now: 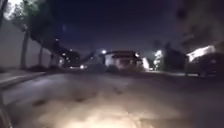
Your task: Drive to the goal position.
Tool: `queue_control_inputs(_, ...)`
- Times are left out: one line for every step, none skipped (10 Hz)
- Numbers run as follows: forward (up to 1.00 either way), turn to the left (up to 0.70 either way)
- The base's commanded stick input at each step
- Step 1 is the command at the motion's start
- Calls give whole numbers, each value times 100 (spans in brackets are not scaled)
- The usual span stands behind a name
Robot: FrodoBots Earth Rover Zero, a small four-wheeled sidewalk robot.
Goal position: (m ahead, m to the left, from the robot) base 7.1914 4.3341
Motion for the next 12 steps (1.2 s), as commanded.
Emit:
queue_control_inputs(70,0)
queue_control_inputs(70,0)
queue_control_inputs(70,0)
queue_control_inputs(70,0)
queue_control_inputs(70,0)
queue_control_inputs(70,0)
queue_control_inputs(70,0)
queue_control_inputs(70,0)
queue_control_inputs(70,0)
queue_control_inputs(70,0)
queue_control_inputs(31,0)
queue_control_inputs(0,0)
